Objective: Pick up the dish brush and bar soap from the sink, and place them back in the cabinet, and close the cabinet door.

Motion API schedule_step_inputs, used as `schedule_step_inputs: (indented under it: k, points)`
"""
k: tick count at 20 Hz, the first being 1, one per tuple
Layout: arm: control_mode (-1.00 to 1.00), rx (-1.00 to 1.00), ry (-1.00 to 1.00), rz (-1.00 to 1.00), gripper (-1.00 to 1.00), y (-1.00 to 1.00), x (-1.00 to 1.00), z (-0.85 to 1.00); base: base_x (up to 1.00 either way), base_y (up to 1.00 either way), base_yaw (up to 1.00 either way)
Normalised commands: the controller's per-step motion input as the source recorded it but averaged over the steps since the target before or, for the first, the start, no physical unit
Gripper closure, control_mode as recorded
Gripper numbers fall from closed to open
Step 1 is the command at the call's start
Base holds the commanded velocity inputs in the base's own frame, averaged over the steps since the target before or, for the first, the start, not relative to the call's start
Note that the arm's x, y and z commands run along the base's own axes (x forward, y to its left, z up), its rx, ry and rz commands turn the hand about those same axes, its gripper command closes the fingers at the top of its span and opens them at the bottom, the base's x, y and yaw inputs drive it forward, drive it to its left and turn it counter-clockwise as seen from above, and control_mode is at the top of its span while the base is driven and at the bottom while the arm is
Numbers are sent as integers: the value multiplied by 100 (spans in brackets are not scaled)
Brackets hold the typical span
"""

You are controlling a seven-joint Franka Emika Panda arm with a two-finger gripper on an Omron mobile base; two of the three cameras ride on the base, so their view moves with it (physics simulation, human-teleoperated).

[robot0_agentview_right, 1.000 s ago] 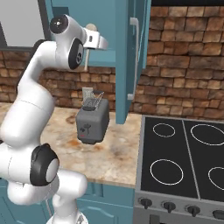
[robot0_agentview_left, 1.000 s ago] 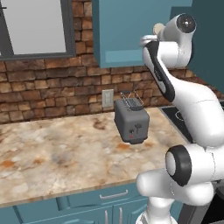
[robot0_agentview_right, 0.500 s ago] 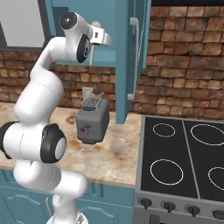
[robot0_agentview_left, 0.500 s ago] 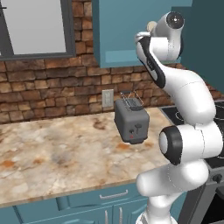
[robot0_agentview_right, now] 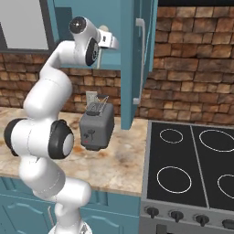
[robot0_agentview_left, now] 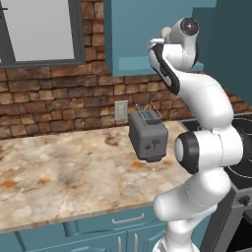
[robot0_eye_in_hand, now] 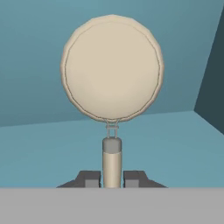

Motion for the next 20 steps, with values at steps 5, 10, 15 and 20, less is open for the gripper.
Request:
schedule_step_inputs:
  k: [5, 10, 15, 20]
  points:
    - [-100, 0, -3, 0, 100, 0, 35, -23, 0, 0, 0]
    - [-100, 0, -4, 0, 100, 0, 32, -15, 0, 0, 0]
    - [-100, 0, 0, 0, 100, 0, 48, 0, 0, 0, 0]
    - [-100, 0, 0, 0, 100, 0, 58, 0, 0, 0, 0]
